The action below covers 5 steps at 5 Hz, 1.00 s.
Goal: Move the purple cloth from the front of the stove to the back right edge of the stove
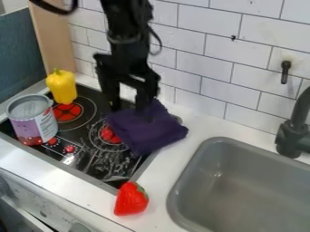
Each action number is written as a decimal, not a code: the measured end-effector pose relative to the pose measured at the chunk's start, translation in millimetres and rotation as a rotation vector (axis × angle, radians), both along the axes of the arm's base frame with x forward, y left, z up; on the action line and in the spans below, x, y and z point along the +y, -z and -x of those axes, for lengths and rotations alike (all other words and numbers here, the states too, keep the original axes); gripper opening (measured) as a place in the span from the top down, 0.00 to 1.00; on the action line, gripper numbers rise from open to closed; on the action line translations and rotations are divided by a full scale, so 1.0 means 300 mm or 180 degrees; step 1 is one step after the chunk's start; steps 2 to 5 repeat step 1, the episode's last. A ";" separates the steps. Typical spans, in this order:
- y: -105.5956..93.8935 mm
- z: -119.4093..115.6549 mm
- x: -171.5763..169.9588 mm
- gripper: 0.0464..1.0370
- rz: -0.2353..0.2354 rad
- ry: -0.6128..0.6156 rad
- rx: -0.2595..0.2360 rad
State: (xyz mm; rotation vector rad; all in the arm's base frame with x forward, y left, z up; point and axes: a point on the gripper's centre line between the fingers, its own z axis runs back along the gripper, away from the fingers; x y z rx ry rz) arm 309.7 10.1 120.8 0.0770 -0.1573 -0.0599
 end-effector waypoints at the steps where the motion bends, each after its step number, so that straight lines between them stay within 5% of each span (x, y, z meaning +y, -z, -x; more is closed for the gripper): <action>1: -0.068 0.113 -0.017 0.04 0.0296 0.0312 0.0324; 5: -0.068 0.113 -0.017 0.04 0.0296 0.0312 0.0324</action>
